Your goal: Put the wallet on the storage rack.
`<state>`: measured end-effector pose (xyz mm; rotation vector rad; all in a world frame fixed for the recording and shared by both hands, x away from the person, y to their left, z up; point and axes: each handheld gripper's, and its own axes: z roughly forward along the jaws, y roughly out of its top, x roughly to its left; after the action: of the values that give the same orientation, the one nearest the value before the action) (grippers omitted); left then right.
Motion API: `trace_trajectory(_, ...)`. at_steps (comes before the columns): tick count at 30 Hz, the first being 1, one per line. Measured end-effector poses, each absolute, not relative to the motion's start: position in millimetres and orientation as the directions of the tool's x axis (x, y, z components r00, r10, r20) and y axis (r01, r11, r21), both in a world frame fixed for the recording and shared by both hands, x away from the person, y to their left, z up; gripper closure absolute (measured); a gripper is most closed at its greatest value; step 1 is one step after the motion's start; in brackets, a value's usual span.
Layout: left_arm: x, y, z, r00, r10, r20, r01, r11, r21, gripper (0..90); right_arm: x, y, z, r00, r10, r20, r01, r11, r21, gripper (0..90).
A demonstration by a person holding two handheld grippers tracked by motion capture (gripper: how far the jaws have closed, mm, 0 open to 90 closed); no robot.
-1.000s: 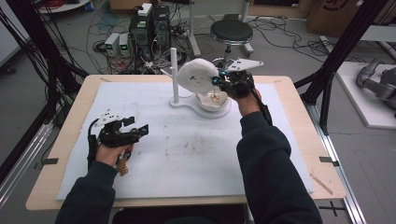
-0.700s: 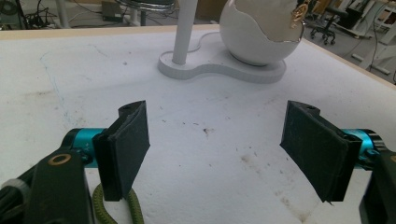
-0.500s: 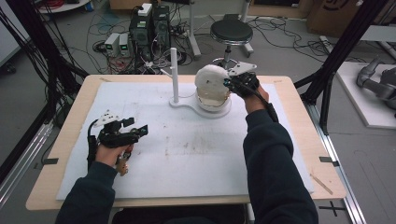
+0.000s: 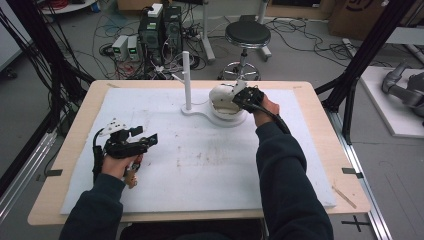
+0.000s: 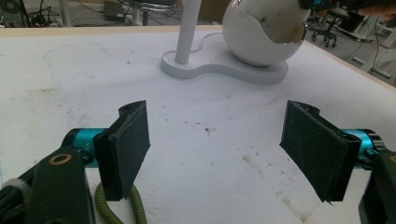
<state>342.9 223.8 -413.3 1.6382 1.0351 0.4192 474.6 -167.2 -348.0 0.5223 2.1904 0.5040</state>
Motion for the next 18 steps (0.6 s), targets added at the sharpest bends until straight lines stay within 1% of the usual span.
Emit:
trace_trajectory(2, 342.9, 224.4, -413.6, 0.558, 0.796, -0.234, 0.412, -0.021, 0.911, 23.4, 475.3, -168.8, -354.3, -0.591, 0.552, -0.588, 0.236, 0.815, 0.528, 77.1)
trace_trajectory(3, 342.7, 224.6, -413.9, 0.555, 0.799, -0.234, 0.414, -0.021, 0.91, 23.6, 474.4, -171.7, -354.4, -0.589, 0.574, -0.568, 0.237, 0.795, 0.558, 73.6)
trace_trajectory(6, 342.8, 225.6, -414.4, 0.55, 0.8, -0.239, 0.416, -0.014, 0.909, 23.7, 469.1, -189.9, -350.1, -0.586, 0.699, -0.409, 0.313, 0.661, 0.682, 52.6)
trace_trajectory(7, 342.8, 226.3, -414.3, 0.55, 0.8, -0.239, 0.415, -0.014, 0.91, 23.6, 467.3, -194.8, -348.1, -0.587, 0.722, -0.365, 0.334, 0.627, 0.704, 49.5)
trace_trajectory(8, 342.7, 226.5, -414.3, 0.548, 0.801, -0.241, 0.415, -0.011, 0.91, 23.6, 463.5, -204.5, -343.8, -0.59, 0.751, -0.294, 0.357, 0.57, 0.74, 48.3)
trace_trajectory(11, 342.1, 228.7, -413.8, 0.543, 0.805, -0.238, 0.415, -0.011, 0.91, 23.6, 452.8, -226.0, -332.4, -0.585, 0.794, -0.166, 0.394, 0.457, 0.798, 40.7)
trace_trajectory(12, 342.0, 229.7, -413.7, 0.54, 0.807, -0.238, 0.415, -0.009, 0.91, 23.6, 446.3, -235.7, -328.5, -0.586, 0.803, -0.109, 0.4, 0.404, 0.823, 39.8)
trace_trajectory(13, 341.8, 230.8, -413.7, 0.538, 0.808, -0.241, 0.416, -0.007, 0.909, 23.7, 439.5, -243.6, -327.3, -0.59, 0.803, -0.084, 0.381, 0.369, 0.848, 39.7)
trace_trajectory(15, 341.7, 232.5, -413.7, 0.535, 0.81, -0.242, 0.412, 0.0, 0.911, 23.7, 427.0, -257.7, -324.0, -0.585, 0.809, -0.052, 0.41, 0.35, 0.842, 34.4)
trace_trajectory(17, 341.3, 234.3, -413.1, 0.534, 0.811, -0.24, 0.408, 0.001, 0.913, 23.6, 413.4, -270.0, -325.2, -0.588, 0.809, -0.028, 0.386, 0.31, 0.868, 32.8)
trace_trajectory(18, 340.8, 234.8, -412.3, 0.521, 0.823, -0.226, 0.401, -0.003, 0.916, 22.6, 408.1, -274.8, -326.0, -0.583, 0.812, -0.023, 0.39, 0.305, 0.869, 29.7)
